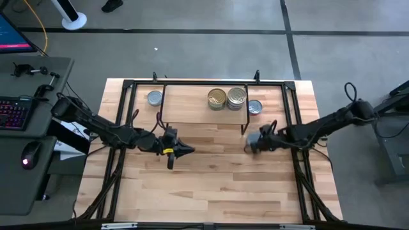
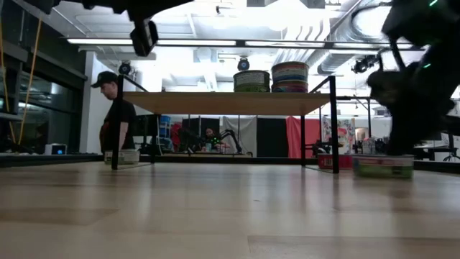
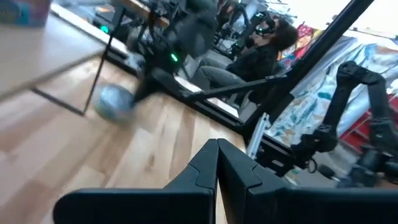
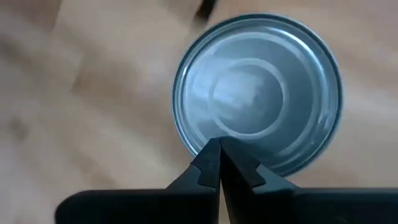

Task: Stack canned seafood by type on shelf
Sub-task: Put the right green white tuna can on the shelf

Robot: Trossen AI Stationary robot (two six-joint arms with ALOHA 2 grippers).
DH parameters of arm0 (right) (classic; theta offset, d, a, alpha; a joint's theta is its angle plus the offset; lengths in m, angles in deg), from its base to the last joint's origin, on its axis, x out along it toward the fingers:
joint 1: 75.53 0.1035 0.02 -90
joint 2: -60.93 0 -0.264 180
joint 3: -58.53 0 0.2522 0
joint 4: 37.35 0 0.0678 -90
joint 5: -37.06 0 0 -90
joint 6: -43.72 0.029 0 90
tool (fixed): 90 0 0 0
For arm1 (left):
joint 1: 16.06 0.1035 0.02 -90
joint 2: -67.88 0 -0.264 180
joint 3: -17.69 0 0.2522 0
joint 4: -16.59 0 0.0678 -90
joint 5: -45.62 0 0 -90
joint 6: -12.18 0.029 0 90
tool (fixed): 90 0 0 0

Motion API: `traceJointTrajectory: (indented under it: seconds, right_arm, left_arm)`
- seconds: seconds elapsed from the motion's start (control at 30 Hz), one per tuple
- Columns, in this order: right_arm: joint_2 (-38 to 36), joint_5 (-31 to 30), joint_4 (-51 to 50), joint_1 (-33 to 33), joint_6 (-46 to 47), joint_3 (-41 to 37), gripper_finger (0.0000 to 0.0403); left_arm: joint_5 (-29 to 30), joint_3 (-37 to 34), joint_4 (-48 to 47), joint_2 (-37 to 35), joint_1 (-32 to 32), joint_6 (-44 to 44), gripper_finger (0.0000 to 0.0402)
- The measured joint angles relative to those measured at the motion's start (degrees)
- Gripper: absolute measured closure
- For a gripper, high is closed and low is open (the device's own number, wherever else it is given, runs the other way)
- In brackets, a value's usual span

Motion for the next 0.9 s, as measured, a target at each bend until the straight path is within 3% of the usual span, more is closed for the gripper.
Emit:
traceJointTrajectory:
  seconds: [0.13,0.23,0.4,0.53,0.7,0.9]
  right_arm:
    - [0.9,0.2,5.4,7.8,3.3,1.1,0.0403]
    - [5.4,0.7,10.2,10.1,1.6,2.4,0.0403]
    - [19.5,3.0,16.0,9.2,-3.3,8.1,0.0403]
    - [31.8,3.6,21.2,7.6,-11.5,17.0,0.0403]
    - [42.1,8.0,20.3,5.8,-24.9,31.9,0.0403]
    - [43.7,7.9,8.2,5.6,-35.2,43.9,0.0403]
  left_arm:
    - [-1.4,4.1,-5.1,1.2,1.3,6.6,0.0402]
    - [-3.5,7.9,-12.1,4.0,2.6,12.1,0.0401]
    - [-5.8,11.6,-17.7,10.4,3.4,17.3,0.0401]
    - [-7.3,12.0,-18.3,14.6,3.3,17.6,0.0402]
    - [-7.8,12.0,-19.9,15.7,2.9,14.6,0.0401]
    - [-8.2,11.6,-25.9,14.7,2.3,17.6,0.0401]
